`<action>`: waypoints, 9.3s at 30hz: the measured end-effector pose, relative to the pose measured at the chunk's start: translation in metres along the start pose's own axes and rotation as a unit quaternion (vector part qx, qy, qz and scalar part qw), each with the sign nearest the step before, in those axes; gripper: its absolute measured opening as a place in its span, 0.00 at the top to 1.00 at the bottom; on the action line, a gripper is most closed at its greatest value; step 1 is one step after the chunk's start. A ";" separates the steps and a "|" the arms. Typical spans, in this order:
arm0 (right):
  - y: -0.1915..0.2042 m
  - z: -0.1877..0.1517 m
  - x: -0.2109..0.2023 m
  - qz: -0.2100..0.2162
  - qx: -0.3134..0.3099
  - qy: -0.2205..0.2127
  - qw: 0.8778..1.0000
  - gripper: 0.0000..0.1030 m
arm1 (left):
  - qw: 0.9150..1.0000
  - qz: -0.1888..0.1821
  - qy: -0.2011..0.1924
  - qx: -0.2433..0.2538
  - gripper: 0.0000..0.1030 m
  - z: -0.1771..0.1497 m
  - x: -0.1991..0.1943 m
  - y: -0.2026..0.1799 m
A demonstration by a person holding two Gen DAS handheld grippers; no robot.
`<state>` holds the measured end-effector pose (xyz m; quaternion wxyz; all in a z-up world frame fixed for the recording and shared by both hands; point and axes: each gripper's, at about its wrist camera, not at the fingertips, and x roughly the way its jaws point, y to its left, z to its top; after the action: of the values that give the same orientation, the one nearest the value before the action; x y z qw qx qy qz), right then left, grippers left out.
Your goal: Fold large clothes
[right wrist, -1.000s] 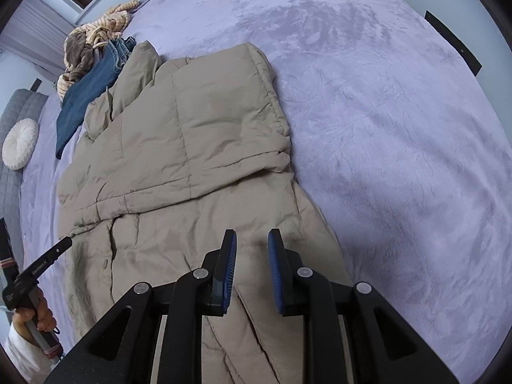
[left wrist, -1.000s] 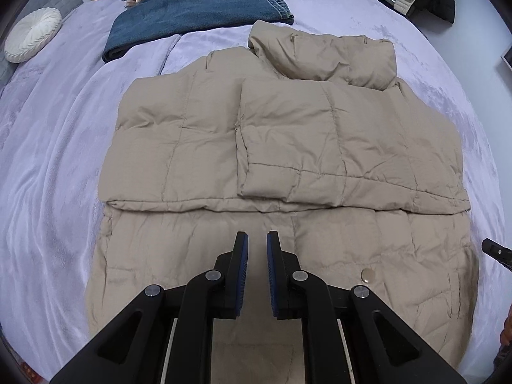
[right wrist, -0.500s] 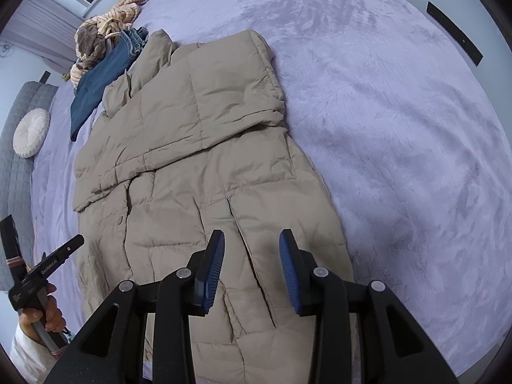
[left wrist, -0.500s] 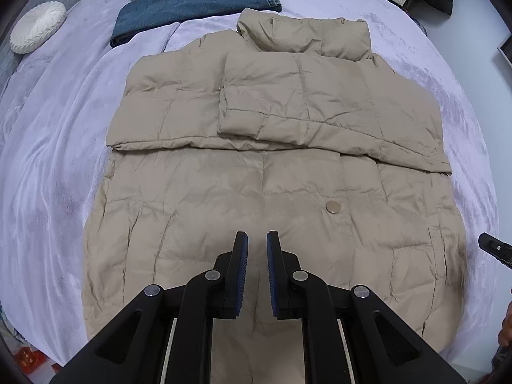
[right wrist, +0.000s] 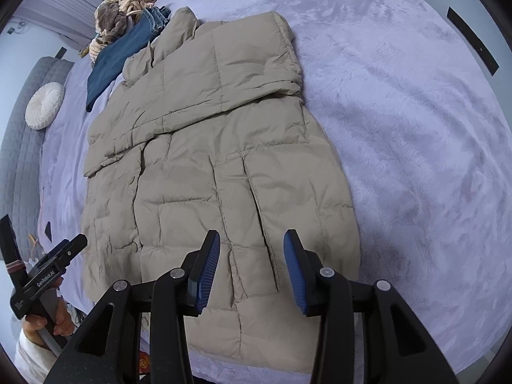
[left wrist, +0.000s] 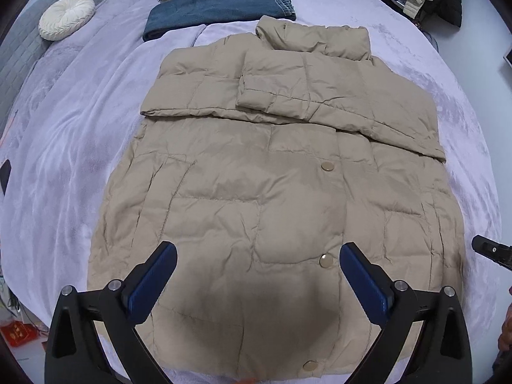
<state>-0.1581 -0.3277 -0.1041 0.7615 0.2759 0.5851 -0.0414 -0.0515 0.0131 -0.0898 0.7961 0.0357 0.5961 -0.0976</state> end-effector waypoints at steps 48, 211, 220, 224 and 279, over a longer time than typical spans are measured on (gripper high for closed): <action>-0.058 -0.174 0.068 0.193 0.380 -0.064 0.902 0.00 | 0.952 -0.214 0.090 -0.198 0.01 -0.125 0.061 0.179; 0.001 0.066 0.106 0.114 0.209 -0.078 0.968 0.11 | 0.998 -0.009 -0.011 -0.064 0.00 0.124 0.117 0.113; -0.011 0.073 0.115 0.167 0.266 -0.106 0.943 0.11 | 0.985 -0.069 -0.026 -0.153 0.00 0.122 0.123 0.149; -0.015 0.081 0.119 0.188 0.283 -0.112 0.934 0.11 | 0.964 -0.174 -0.004 -0.201 0.00 0.119 0.140 0.161; -0.007 -0.108 0.067 0.244 0.280 -0.040 0.928 0.75 | 0.978 -0.170 -0.044 -0.112 0.79 -0.054 0.039 0.179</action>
<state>-0.2341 -0.2653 -0.1854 0.6626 0.6103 0.4333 -0.0280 -0.0564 0.1928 -0.1534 0.7924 -0.1598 0.5650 -0.1653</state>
